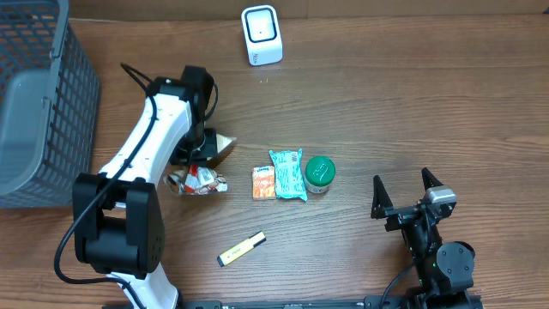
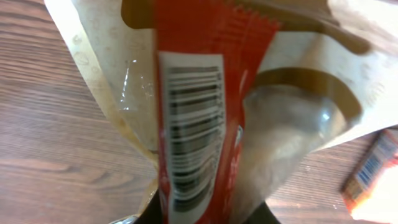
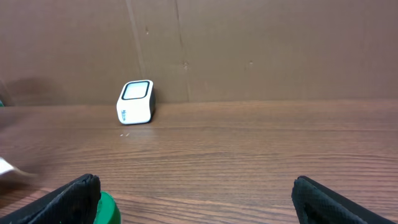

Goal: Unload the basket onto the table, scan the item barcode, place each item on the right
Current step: 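Carry the items out and drop them on the table left of Kleenex, then reach the left gripper down to the yellow highlighter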

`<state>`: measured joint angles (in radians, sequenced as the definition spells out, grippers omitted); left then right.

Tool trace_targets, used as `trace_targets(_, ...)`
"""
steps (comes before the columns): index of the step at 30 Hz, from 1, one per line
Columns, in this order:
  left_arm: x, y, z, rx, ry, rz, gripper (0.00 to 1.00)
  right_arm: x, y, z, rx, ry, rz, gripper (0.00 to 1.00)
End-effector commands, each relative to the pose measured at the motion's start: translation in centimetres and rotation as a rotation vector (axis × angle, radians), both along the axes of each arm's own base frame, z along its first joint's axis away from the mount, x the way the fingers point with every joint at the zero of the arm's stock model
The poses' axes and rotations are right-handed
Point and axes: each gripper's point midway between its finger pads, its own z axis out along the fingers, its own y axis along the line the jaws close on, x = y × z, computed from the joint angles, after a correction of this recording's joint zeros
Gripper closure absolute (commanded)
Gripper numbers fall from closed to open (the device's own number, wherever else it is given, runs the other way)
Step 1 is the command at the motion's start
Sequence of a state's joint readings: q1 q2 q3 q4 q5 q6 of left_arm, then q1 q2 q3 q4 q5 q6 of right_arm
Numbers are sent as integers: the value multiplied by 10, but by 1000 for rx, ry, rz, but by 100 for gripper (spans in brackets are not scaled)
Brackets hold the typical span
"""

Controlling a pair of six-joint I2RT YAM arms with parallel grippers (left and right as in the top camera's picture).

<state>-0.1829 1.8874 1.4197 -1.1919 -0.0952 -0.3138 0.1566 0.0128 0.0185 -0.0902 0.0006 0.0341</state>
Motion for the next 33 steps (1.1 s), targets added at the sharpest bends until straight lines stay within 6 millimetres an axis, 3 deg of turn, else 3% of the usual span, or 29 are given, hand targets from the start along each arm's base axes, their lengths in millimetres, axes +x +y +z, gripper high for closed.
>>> trace_targets(1,-10,4,-13,18,24,13,78,0,-3,-1,9,-4,-12,0)
trace_targets(4,-13,5,-21,19,30,6,49,1,-3,-1,9,-4,-13,0)
trace_targets(8,-7,4,-19,14,14,-43,35,1,-3,-1,9,-4,-13,0)
trace_targets(16,15,0,40,4,-70,-62,34,0,-3,-1,9,-4,-12,0)
trace_targets(19,14,-5,59,-6,-116,-85,34,0,-3,-1,9,-4,-12,0)
trace_targets(27,-16,-37,100,-26,-180,-210,35,0,-3,-1,9,-4,-12,0)
trace_targets(33,-53,-73,95,-27,-127,-362,39,1,-3,-1,9,-4,-13,0)
